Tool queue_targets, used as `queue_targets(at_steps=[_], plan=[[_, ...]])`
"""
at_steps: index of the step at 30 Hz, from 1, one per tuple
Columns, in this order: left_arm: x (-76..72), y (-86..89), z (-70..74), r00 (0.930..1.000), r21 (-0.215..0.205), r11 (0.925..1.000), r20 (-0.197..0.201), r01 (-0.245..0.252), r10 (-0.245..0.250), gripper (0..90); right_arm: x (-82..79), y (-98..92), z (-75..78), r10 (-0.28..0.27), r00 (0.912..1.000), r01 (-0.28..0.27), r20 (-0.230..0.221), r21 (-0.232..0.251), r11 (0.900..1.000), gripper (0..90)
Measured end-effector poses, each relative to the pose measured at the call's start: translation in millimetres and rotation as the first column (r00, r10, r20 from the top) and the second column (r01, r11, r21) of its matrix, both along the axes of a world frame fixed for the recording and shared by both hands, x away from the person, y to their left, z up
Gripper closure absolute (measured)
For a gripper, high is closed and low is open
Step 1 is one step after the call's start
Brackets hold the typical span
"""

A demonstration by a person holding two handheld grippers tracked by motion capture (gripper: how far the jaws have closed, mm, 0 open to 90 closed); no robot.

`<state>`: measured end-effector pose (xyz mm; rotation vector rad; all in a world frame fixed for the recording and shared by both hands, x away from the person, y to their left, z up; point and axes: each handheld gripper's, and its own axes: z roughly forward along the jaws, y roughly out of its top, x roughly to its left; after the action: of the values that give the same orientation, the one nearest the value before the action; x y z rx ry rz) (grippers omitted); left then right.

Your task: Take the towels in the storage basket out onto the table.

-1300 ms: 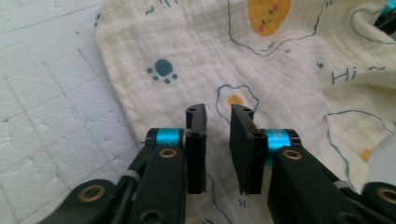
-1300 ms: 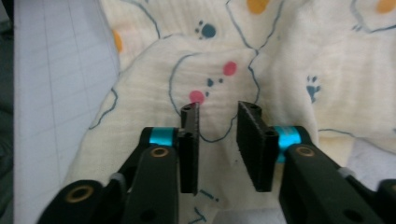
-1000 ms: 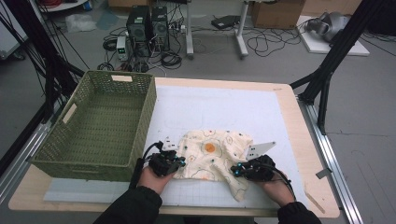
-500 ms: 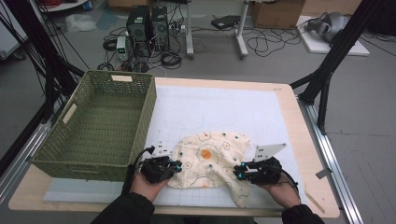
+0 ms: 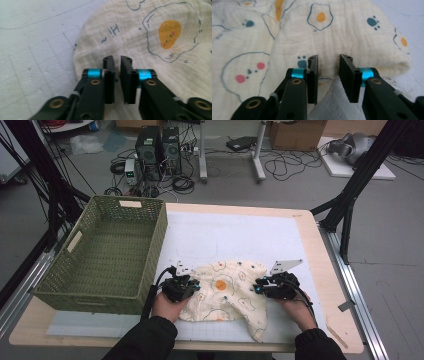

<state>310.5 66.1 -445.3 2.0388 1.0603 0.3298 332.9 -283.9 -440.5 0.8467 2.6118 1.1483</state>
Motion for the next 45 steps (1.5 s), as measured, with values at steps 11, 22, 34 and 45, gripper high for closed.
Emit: queue_targets(at_steps=[11, 22, 34, 45], plan=[[-27.0, 13.3, 10.0, 0.9997, -0.011, 0.9997, -0.010, 0.022, -0.022, 88.9, 17.2, 6.7, 18.4, 0.022, 0.9995, -0.022, 0.023, -0.010, 1.000, 83.5], [-27.6, 17.5, 22.1, 0.9987, -0.123, 0.9911, 0.004, 0.051, -0.050, 74.6, 20.3, 16.6, 22.6, 0.055, 0.9984, -0.055, 0.011, -0.013, 0.998, 76.0], [16.9, -6.5, 18.7, 0.9984, -0.100, 0.9938, 0.024, -0.049, 0.052, 68.8, 40.6, -1.7, 14.0, -0.083, 0.9960, 0.082, -0.034, -0.018, 0.996, 69.6], [21.7, -7.6, 6.0, 0.9990, -0.028, 0.9989, -0.024, -0.038, 0.038, 89.1, 46.1, 5.1, 11.9, -0.036, 0.9992, 0.034, -0.017, -0.111, 0.993, 87.4]])
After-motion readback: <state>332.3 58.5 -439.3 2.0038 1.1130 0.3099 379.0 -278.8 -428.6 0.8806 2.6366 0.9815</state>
